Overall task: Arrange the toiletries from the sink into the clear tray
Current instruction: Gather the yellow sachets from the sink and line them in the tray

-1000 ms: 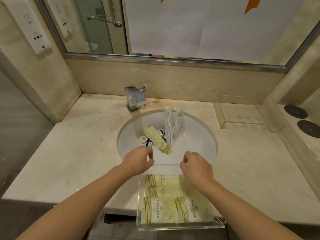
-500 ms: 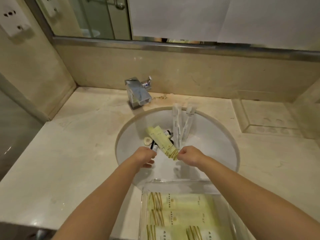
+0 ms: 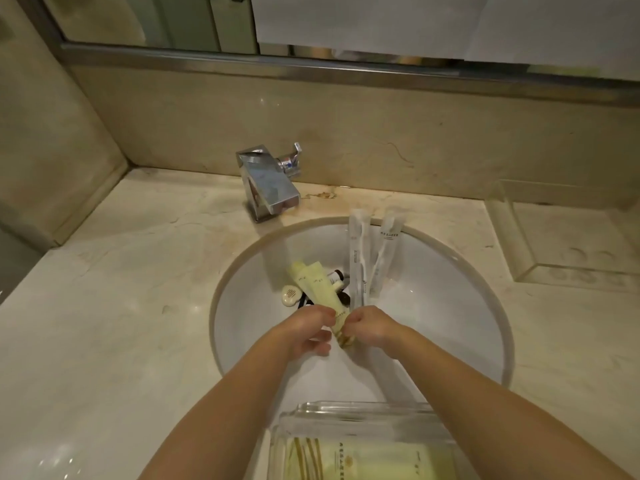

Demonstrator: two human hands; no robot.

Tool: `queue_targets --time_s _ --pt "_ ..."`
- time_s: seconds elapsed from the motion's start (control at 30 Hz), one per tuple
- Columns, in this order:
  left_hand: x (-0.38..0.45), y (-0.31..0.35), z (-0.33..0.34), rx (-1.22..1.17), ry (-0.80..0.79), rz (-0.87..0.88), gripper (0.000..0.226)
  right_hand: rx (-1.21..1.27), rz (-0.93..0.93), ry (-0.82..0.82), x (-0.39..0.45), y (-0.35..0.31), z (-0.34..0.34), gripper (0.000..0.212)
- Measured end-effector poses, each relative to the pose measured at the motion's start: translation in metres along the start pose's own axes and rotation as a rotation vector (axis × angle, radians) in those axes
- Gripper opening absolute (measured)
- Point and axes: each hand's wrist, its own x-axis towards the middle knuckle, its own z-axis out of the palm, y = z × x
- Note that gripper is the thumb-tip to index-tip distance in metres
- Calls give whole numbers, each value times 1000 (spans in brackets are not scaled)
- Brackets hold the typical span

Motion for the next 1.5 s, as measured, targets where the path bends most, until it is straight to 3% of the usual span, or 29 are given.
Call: queue_targets --time_s 0.1,0.2,0.33,0.43,0.67,0.73,0.87,0.93,1.03,1.23,1.4,1.5 --pt "4 2 3 15 28 46 29 95 18 -42 2 -1 2 7" --pt "7 4 4 -8 72 92 23 135 7 -70 1 -3 1 3" --pt "12 0 6 54 187 154 13 184 -12 -75 -3 -8 1 20" --pt "9 2 8 82 251 194 12 246 -21 -72 -9 -13 0 16" --pt "-26 11 9 152 197 247 18 418 12 -146 -31 -24 -6 10" --pt "-39 13 9 225 217 274 22 350 3 -23 -38 -28 -8 8" --pt "-70 23 1 353 174 312 34 67 -164 414 -54 -33 -14 15" --pt "-86 29 -7 407 145 305 37 -58 -267 487 -65 -35 -19 32" --pt "-107 34 -21 463 124 297 31 -334 -403 491 -81 -37 -27 53" --pt "-154 45 -33 552 -37 296 25 -801 -728 438 -122 -44 -37 42" --pt "-183 47 -24 631 -219 300 27 -677 -647 296 -165 -48 -40 22" --pt "-191 40 -15 622 -274 269 27 -583 -553 207 -182 -38 -40 24"
